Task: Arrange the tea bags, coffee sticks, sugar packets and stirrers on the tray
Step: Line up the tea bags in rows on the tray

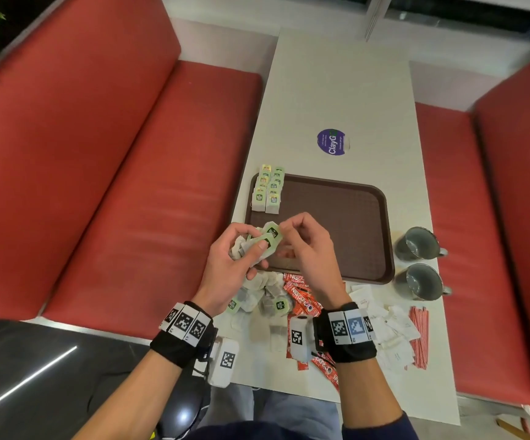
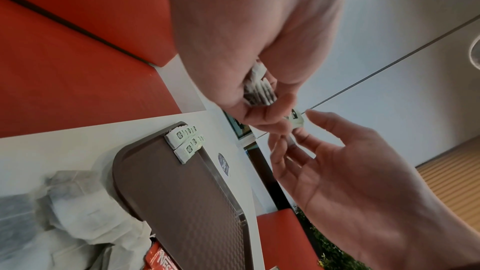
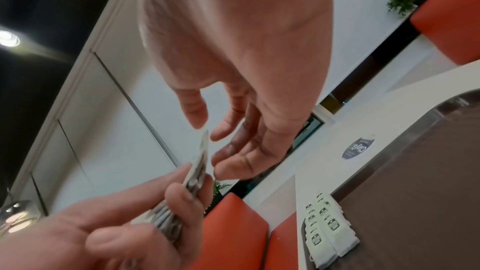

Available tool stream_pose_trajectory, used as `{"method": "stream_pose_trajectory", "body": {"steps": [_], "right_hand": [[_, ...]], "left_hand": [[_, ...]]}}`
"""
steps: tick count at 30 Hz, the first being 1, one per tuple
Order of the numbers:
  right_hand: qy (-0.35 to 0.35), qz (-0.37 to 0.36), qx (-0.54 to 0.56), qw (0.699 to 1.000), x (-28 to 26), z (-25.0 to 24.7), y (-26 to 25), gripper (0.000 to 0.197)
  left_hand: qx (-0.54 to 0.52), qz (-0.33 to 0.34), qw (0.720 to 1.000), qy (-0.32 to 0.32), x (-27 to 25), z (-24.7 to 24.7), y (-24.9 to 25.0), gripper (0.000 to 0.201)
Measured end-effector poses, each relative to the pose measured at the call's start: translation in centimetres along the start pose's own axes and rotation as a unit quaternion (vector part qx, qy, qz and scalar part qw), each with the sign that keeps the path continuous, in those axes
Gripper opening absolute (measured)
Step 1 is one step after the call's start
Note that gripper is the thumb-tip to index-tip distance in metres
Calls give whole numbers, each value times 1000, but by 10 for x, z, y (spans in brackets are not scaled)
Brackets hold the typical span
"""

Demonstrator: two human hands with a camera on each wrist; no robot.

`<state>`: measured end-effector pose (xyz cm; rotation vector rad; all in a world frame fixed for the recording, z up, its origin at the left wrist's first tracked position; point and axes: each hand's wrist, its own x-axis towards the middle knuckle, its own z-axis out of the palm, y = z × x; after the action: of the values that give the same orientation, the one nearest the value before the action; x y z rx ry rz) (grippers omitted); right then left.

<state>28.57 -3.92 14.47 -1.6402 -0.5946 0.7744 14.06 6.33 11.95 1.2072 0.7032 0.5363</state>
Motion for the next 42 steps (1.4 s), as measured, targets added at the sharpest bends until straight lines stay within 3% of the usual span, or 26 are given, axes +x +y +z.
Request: {"method": "stream_pose_trajectory", "body": {"steps": [4,8,11,15,19,22,27,32,36,42], "right_hand": [[-11,-4,-18,1000,0,-2,3,13],[65,13,139,988,2,-2,6,18],[72,11,186,980,2,-3,4,22],[41,-17,100,994,2,-6,3,16],[10,-67,-51,996,5,-6,4,8],[0,-78,-82,994,6,0,6,8],[6,-21,-39,999,9,7,18,35],[77,21,39,996,27,13,37,33],[174,33,-89,980,72,11,63,20],[95,74,-220,968,150,37,97,14]], "left_hand": [[26,18,999,-29,-2,-2,0,13],[35,11,999,-25,-4,-4,-5,12],[35,-8,999,-18,-5,-6,-7,8],[25,-24,999,-10,-4,-6,-6,11],[-5,-48,999,-7,-1,-1,0,27],[-1,-46,999,-7,4,-1,-1,23],[2,-28,997,68,12,-2,-7,14],[23,-20,995,97,20,-11,-17,10],[19,-22,993,115,22,-26,-23,13],[17,-18,991,129,18,-39,-23,31]]}}
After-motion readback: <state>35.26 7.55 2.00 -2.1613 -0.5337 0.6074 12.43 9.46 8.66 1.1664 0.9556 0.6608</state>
